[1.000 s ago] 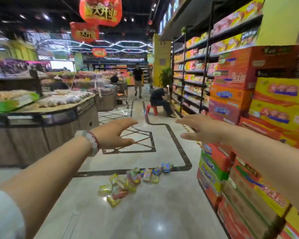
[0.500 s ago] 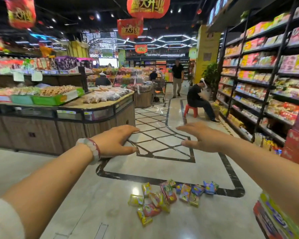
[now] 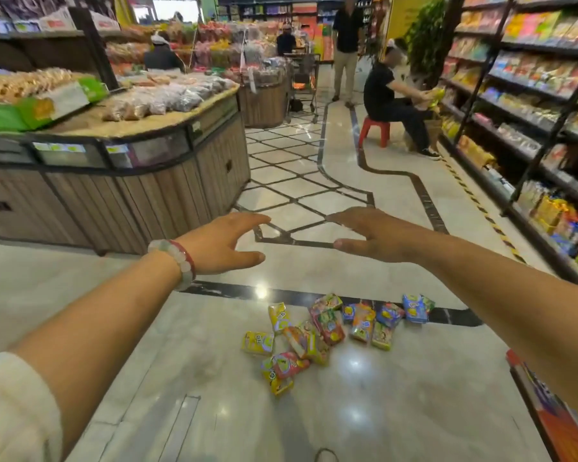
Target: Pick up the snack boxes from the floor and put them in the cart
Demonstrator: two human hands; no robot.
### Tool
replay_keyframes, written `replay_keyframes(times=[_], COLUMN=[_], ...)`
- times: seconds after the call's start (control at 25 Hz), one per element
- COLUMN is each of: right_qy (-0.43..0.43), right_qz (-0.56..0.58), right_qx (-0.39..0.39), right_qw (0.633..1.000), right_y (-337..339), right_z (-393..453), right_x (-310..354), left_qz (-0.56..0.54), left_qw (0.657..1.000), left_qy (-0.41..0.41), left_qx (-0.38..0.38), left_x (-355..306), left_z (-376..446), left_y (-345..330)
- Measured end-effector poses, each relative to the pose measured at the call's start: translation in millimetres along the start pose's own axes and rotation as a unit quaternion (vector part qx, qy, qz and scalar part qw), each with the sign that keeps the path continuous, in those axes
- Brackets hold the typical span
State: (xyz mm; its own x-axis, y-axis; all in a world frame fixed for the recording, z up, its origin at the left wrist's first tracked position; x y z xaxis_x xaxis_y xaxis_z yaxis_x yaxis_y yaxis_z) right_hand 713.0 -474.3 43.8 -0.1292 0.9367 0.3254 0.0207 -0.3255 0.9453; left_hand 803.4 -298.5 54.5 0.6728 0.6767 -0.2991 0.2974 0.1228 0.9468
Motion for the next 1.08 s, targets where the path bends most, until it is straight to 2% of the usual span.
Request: replay_keyframes(times=[0.2, 0.4, 0.48, 0.64, 0.72, 0.84, 0.96, 1.08], right_qy=[-0.020, -0.032, -0.032, -0.041, -0.038, 0.011, 0.051, 0.074], right_qz=[0.068, 0.120, 0.132, 0.119, 0.116, 0.100, 0.080, 0.022], right_qx=[0.030, 0.072, 0.091, 0.179, 0.202, 0.250, 0.284, 0.283], right_qw=[0.997, 0.990, 0.987, 0.976, 0.972, 0.963, 0.954, 0.956], right_y=[-83.7, -219.3, -296.2, -487.4, -581.1, -704.6, -798.5, -839.5], right_z=[88.4, 155.3, 171.6, 188.5, 195.1, 211.4, 228.7, 244.0], right_x=[-100.3, -163.1, -189.2, -254.0, -284.4, -317.1, -338.6, -335.6], left_qz=[-0.075, -0.137, -0.159, -0.158, -0.104, -0.021, -0.058, -0.113], left_qw=[0.994, 0.981, 0.969, 0.953, 0.952, 0.947, 0.941, 0.935], left_qy=[0.066, 0.123, 0.166, 0.234, 0.263, 0.286, 0.302, 0.315], left_qx=[0.034, 0.066, 0.095, 0.108, 0.113, 0.144, 0.144, 0.117], left_x=[55.0, 141.0, 184.9, 275.1, 315.6, 363.8, 390.5, 410.4], left_z=[120.4, 184.6, 201.7, 230.8, 241.0, 258.9, 283.8, 302.5], left_y=[-86.4, -212.5, -283.8, -455.2, -554.4, -693.2, -787.1, -833.8])
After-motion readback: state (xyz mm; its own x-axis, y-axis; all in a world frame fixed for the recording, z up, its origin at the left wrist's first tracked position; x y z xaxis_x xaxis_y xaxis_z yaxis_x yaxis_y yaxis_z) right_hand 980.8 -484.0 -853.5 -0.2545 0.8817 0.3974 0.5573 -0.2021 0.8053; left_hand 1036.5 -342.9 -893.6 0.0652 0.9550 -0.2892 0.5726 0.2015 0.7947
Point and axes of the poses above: each hand's wrist, its own z-axis towards the middle knuckle, its own y-axis out of the back of the hand, x = y × z, the point moved 9 cm from there along z, towards the middle knuckle, and after that the axes turned 13 degrees about y, right-handed, at the moved point
